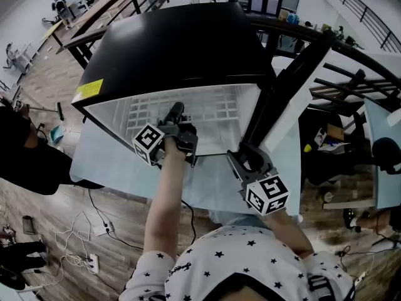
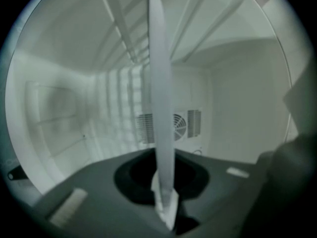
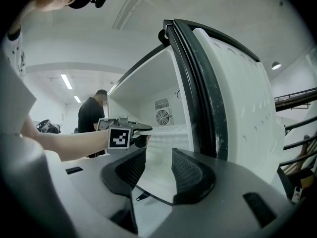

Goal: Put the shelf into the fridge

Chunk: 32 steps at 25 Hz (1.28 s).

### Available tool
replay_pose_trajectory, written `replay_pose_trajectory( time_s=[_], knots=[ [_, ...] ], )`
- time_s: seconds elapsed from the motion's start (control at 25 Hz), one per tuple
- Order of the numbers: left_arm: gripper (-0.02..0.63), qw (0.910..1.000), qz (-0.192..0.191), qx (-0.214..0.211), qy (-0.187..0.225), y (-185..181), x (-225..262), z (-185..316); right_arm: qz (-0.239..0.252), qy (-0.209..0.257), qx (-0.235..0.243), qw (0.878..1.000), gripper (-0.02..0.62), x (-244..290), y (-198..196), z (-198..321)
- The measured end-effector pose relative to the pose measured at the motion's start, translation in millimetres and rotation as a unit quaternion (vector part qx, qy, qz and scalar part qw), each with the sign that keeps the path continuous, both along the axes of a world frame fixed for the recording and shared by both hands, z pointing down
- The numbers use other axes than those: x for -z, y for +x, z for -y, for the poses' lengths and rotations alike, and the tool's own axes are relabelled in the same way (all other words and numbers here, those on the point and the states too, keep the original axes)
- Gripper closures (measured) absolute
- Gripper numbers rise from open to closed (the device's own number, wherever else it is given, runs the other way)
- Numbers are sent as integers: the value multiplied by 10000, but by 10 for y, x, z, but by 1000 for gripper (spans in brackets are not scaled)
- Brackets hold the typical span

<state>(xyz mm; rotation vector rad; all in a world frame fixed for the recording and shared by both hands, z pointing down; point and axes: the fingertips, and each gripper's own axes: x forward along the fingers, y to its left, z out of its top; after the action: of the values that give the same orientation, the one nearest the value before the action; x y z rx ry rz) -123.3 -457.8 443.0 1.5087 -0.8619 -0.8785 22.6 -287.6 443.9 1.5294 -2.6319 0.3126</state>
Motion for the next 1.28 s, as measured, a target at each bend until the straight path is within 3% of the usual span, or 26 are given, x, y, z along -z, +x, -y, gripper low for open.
replay_pose_trajectory(
  time_s=[0.12, 0.24, 0.4, 0.6, 0.68, 0.76, 0.96, 1.28],
  knots=[
    [551, 9998, -57, -28, 195, -4, 66, -37, 7, 10, 40, 10000, 423, 21, -13, -20],
    [450, 9989, 3, -150, 455, 11, 168, -127, -19, 31, 125, 9999, 425, 38, -44, -51],
    [428, 9981, 318, -148, 507, 29, 172, -305, -13, 75, 226, 9997, 426, 67, -55, -125],
    [428, 9979, 404, -45, 513, 34, 136, -648, 9, 118, 301, 9995, 431, 118, -57, -300],
    [437, 9961, 637, -10, 606, 33, 150, -817, -2, 141, 306, 9994, 439, 140, -48, -371],
    [503, 9934, 926, -15, 676, 42, 154, -1001, -4, 146, 270, 9995, 448, 151, -27, -443],
    [591, 9830, 1635, -97, 824, 75, 142, -1484, -9, 50, 224, 9997, 477, 115, -4, -657],
    [601, 9622, 2523, -8, 1024, 17, 136, -2177, 31, -83, 381, 9992, 526, 68, -101, -1013]
  ],
)
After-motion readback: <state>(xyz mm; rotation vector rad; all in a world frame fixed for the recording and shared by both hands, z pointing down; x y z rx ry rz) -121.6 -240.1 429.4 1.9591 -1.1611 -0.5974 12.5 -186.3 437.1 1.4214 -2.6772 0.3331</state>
